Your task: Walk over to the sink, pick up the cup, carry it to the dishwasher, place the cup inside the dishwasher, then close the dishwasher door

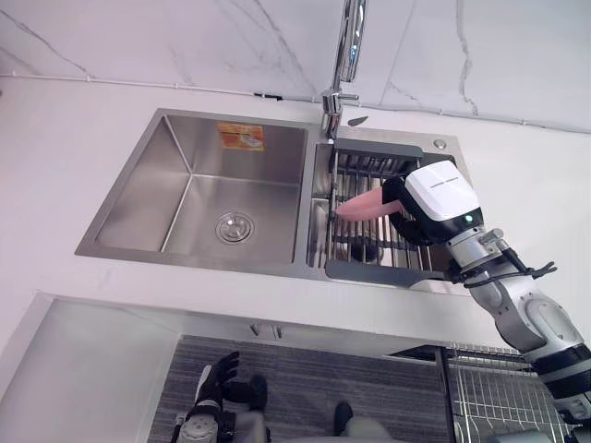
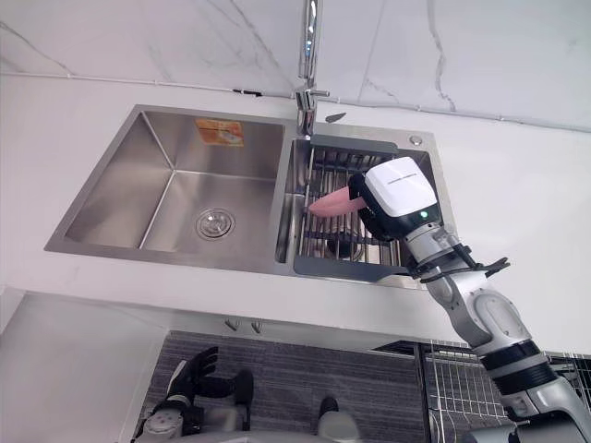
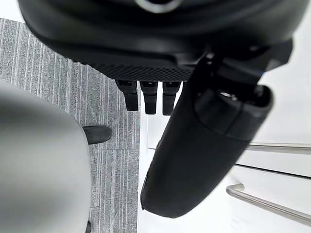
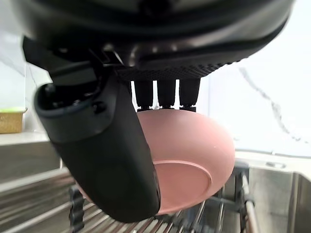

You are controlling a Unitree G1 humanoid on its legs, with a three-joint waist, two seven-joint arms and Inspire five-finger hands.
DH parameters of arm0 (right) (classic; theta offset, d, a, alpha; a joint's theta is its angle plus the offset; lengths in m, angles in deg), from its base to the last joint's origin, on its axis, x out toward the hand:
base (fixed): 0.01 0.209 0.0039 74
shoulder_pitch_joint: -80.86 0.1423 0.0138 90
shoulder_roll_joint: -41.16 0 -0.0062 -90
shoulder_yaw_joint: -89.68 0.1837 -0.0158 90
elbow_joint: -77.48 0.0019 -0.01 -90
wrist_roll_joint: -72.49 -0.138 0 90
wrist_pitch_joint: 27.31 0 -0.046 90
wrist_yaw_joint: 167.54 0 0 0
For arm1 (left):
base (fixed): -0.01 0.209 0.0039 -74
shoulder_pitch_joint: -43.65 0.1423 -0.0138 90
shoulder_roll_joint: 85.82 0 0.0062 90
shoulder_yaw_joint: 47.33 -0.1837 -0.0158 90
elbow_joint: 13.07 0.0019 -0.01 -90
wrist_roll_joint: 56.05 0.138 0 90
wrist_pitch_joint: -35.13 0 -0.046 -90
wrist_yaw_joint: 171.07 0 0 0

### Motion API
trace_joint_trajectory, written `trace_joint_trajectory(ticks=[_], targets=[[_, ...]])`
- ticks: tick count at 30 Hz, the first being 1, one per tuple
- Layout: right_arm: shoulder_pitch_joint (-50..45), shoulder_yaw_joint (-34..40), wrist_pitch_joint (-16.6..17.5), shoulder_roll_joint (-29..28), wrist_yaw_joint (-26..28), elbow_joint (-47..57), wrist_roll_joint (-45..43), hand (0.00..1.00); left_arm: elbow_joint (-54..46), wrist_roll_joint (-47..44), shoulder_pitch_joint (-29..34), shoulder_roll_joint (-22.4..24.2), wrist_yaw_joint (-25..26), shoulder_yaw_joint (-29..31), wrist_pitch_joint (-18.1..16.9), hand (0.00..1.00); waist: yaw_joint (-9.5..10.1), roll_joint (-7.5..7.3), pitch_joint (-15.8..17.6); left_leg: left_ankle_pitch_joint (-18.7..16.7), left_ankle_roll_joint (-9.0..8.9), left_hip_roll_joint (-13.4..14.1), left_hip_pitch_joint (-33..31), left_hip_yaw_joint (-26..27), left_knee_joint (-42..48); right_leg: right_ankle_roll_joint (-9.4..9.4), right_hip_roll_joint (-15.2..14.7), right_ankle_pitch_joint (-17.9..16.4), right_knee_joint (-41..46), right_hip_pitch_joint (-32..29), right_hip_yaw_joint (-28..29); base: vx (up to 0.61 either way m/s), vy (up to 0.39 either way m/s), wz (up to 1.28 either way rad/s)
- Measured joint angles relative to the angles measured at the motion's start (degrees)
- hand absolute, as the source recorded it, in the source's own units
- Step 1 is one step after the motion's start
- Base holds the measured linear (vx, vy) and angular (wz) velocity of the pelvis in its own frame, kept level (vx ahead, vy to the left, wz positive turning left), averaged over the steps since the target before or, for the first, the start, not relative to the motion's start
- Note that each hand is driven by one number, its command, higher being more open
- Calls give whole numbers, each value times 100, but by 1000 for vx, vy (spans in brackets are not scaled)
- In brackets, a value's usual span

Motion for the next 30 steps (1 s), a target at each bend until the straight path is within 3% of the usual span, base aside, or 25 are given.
trace_joint_trajectory(ticks=[3, 15, 30], targets=[[-194, 331, -23, -86, -102, 277, -4, 30, 15, 85, -4, 7, 0, 9, 18, 90, -11, 3, -26, 8, 0, 12, 10, 42, -3, 0, 2, -1, -24, -2, 25, -39, -6, -10], [-704, 1785, -59, -1509, -595, 1444, -613, 30, 359, 206, -46, 41, 19, 4, 79, 90, -132, 29, -366, 3, -6, 94, 198, 235, -35, -26, 37, 15, -28, 76, 207, -26, -6, -8], [-1781, 2103, -66, -2439, -623, 1856, -696, 30, 441, 306, -48, 48, 22, -14, 158, 90, -151, 23, -508, -28, -47, 162, 380, 463, -36, -50, 81, 29, 19, 95, 450, -29, -2, -9]])
